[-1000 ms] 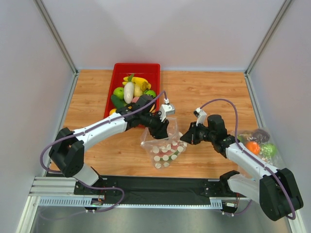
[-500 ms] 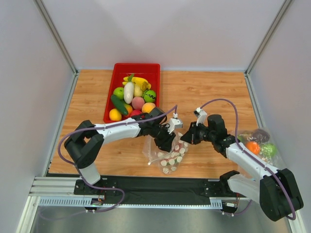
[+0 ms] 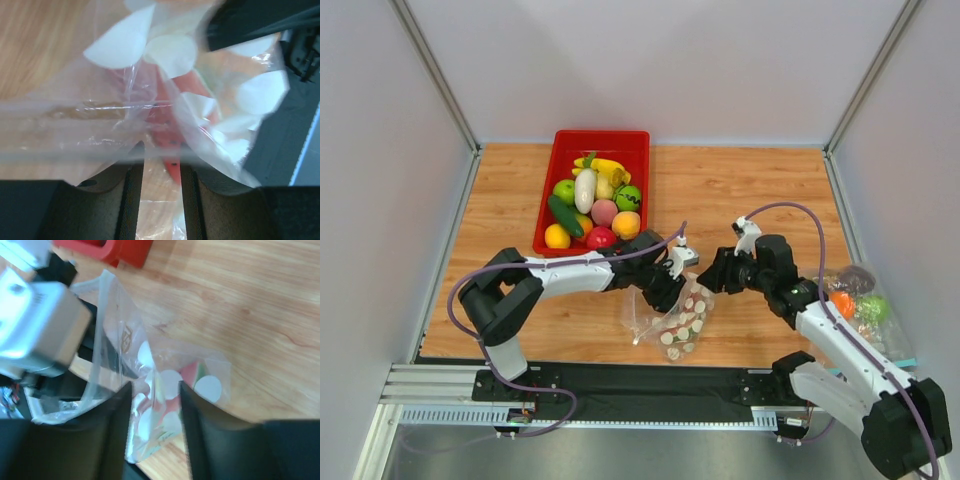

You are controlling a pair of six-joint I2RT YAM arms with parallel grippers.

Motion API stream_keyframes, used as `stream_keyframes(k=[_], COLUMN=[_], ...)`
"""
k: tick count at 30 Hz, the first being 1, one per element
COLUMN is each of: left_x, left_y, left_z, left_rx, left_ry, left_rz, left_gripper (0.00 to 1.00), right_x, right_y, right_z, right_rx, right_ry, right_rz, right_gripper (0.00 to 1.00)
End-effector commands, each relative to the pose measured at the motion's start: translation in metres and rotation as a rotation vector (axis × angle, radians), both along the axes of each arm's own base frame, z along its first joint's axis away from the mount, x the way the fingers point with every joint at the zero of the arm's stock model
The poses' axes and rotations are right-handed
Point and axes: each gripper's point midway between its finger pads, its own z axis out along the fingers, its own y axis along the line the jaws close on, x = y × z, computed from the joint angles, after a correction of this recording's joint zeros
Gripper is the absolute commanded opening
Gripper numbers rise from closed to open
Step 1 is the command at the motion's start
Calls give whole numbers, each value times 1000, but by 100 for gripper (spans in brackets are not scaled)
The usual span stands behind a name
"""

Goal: Open the zip-top bag and remove the fake food

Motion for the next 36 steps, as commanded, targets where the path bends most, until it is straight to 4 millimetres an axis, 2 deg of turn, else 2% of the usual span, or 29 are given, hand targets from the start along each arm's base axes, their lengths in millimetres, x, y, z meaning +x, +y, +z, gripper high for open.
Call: stream_keyframes(k=[1,4,8,17,21,23,26,27,30,31,36], left_x=[17,28,34,25,17,12,5,4,2,2,-1], left_y=[4,9,6,-3,-7,-10,-14,-16,-19,-20,-25], left_z=[-12,-12,-4,7,15,22,26,28,28,28,21], left_rx=[42,26,-15,-121,-176,-227,-278,-290,-310,-315,-302], left_ry=[-40,-43,-56,-18,-2,14,43,47,64,65,78], left_rz=[107,175,206,193,164,147,131,126,116,115,104], left_gripper=[41,41,41,41,42,44,48,49,57,62,70], right_x=[7,-3,-17,-52,-69,-74,-77,-76,-74,-72,-69], right_y=[-21,-25,-23,-4,4,5,6,6,7,8,10], right_z=[28,34,21,-12,-33,-46,-61,-64,-73,-76,-83], right_rx=[-73,-80,-95,-102,-112,-123,-145,-148,-164,-166,-168], right_ry=[-37,8,121,282,354,383,411,416,427,426,423], right_rz=[-121,-133,-152,-161,-137,-135,-144,-150,-154,-154,-154], right_gripper=[51,61,64,66,65,61,36,18,2,0,0])
